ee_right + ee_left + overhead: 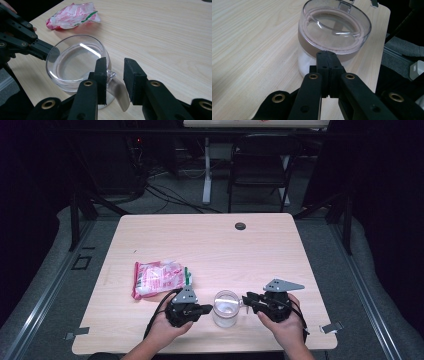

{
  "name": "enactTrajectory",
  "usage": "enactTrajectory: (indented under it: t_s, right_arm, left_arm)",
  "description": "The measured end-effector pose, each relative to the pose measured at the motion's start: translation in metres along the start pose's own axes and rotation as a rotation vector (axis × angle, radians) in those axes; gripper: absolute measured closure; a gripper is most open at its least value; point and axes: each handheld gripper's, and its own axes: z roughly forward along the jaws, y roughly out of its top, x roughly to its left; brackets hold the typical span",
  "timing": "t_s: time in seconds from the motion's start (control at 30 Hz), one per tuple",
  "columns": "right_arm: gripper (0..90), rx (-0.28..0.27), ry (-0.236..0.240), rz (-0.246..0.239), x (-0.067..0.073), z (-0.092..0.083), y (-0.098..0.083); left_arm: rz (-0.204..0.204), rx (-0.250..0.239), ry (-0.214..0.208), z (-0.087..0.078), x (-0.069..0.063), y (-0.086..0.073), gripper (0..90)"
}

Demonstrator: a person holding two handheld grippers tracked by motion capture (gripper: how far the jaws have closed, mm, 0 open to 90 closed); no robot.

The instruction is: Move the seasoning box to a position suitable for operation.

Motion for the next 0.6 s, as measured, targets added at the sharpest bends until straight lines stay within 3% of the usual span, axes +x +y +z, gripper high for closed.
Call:
enactTrajectory:
  t_s: [0.27,0.6]
  right_arm:
    - [80.1,-0.008,0.061,0.049,-0.0047,0.0017,-0.0009]
    - [80.2,-0.011,0.063,0.055,-0.0056,0.0017,-0.0015]
  left_arm:
    - [0.004,0.003,-0.008,0.0009,-0.0021,-0.001,90.0]
    - [0.001,0.003,-0.014,0.0006,-0.0022,-0.0006,90.0]
